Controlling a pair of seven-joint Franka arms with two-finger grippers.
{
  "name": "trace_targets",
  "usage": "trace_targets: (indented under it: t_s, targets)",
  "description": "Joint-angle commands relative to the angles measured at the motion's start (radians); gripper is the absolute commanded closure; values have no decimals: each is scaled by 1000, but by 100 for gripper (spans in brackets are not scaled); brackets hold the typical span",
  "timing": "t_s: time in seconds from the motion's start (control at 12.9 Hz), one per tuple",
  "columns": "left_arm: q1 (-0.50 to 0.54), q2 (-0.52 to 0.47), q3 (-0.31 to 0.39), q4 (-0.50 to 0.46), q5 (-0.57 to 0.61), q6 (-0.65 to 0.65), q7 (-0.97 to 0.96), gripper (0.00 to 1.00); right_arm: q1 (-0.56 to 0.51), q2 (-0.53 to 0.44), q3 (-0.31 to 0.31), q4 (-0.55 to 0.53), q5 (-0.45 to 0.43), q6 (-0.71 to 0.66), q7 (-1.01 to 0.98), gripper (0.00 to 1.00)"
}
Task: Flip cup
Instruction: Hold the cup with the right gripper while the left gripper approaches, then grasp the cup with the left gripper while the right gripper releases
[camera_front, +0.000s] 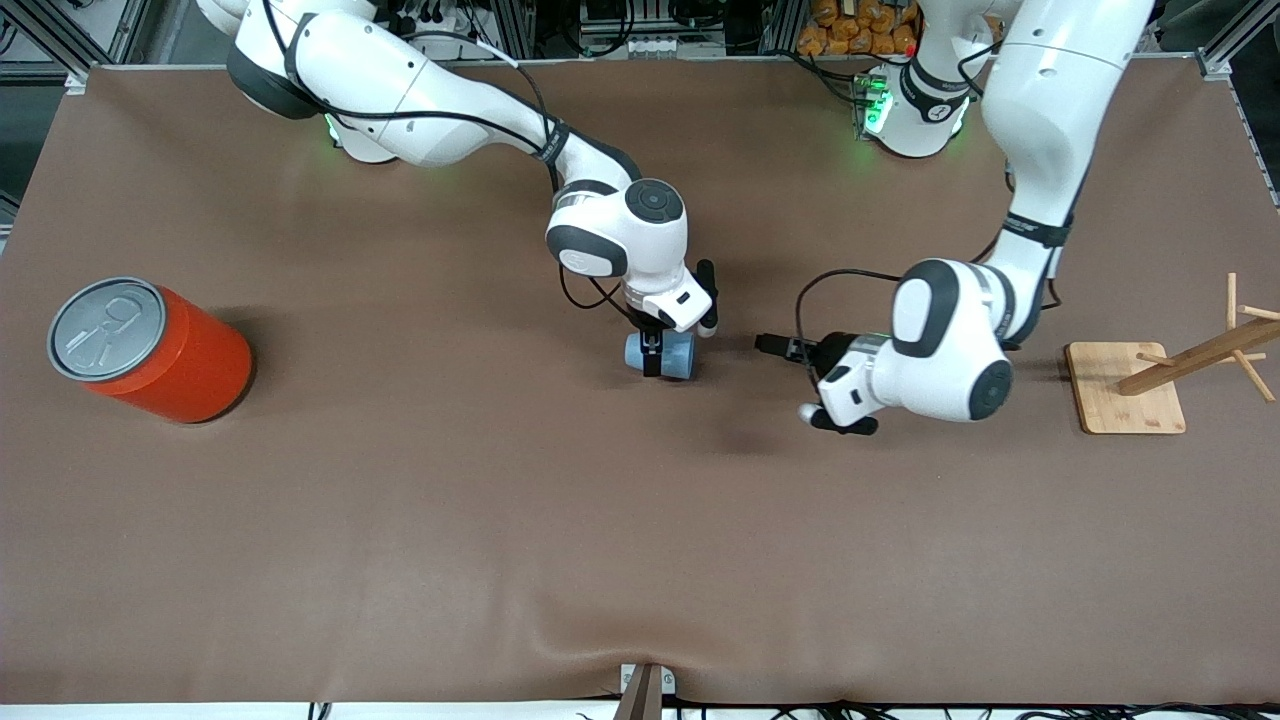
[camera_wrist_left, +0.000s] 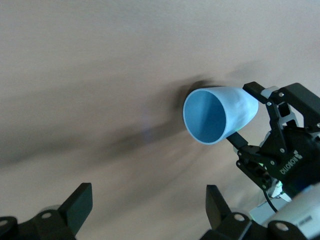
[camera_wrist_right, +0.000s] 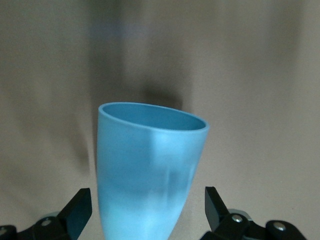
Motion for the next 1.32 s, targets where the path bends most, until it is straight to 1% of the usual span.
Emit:
trace_targets:
  t_s: [0.0,0.08,0.16,0.31,0.54,0.7,0.85,0.93,1.01,1.09,1.16,1.24]
  targets:
    - [-35,22,6,-2,-33,39,-18,0,-23,-11,35,4,-18,-27,17,0]
    - [-36,27,6,-2,-36,50,-20,0,-46,-11,74,5,-19,-74,19,0]
    - [-45,36,6,-2,-49,57,-26,0,-75,-13,131,5,-19,-128,19,0]
    - [-70,58,6,-2,-114,102,-34,0,-129,-20,228,4,-18,-221,21,0]
    - [-70,59,6,1,-169,120,-34,0,-221,-25,349,4,-19,-316,21,0]
    - [-108,70,6,4,-244,191,-37,0,-290,-25,418,11,-18,-378,22,0]
    - [-125,71,6,2,-269,212,-52,0,-345,-27,446,33,-18,-421,43,0]
    - [-130,74,6,4,-270,216,-57,0,-386,-27,481,36,-19,-435,44,0]
    - [-154,81,9,4,-269,229,-67,15,-425,-28,504,53,-18,-458,44,0]
    - [-168,88,9,2,-269,257,-72,23,-437,-28,509,94,-18,-503,42,0]
    - [-176,96,9,4,-270,275,-72,24,-434,-28,507,161,-12,-556,44,0]
    - [-190,101,9,4,-269,285,-74,24,-436,-28,503,216,17,-586,45,0]
